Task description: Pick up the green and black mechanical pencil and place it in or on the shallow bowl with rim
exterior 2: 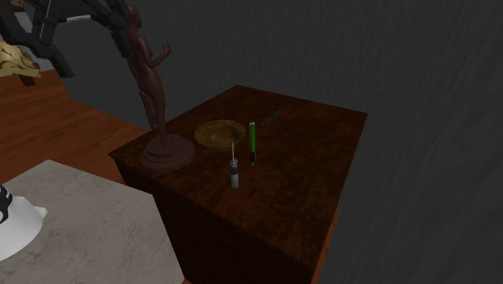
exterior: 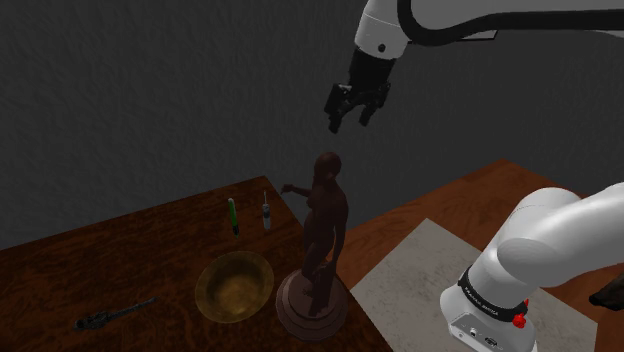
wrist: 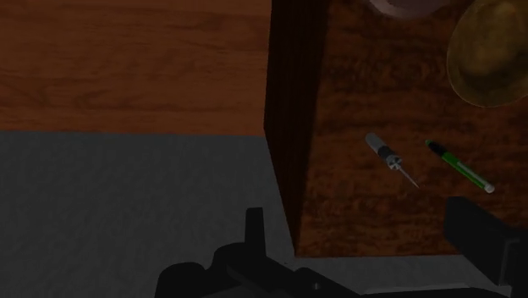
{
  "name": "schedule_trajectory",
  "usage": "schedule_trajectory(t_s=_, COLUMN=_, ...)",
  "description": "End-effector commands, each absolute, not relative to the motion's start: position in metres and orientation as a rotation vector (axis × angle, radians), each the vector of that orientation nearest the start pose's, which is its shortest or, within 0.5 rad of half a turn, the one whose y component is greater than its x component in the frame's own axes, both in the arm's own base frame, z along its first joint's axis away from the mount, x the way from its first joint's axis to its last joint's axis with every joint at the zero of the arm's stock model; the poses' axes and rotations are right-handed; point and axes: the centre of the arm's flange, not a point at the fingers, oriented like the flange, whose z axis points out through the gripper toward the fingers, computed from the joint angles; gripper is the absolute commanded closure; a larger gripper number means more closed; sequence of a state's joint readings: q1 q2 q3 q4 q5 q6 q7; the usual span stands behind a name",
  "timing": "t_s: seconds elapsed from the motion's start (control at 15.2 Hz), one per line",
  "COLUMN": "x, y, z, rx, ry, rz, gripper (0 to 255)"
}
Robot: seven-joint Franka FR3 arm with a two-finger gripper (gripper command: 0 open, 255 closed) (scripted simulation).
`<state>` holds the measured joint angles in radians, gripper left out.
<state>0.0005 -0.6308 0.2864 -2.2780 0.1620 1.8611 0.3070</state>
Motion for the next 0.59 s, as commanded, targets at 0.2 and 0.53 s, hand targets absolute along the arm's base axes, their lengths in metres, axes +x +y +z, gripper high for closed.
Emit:
schedule_trajectory(t_s=0.2, x=0.390, y=0.195, z=0.558, rx=-3.082, ry=0.249, rz=-0.240, gripper=0)
schedule_trajectory(t_s=0.53, x=0.423, y=0.245, z=0.523, rx=-3.081, ry=0.357, rz=-0.184, gripper=0)
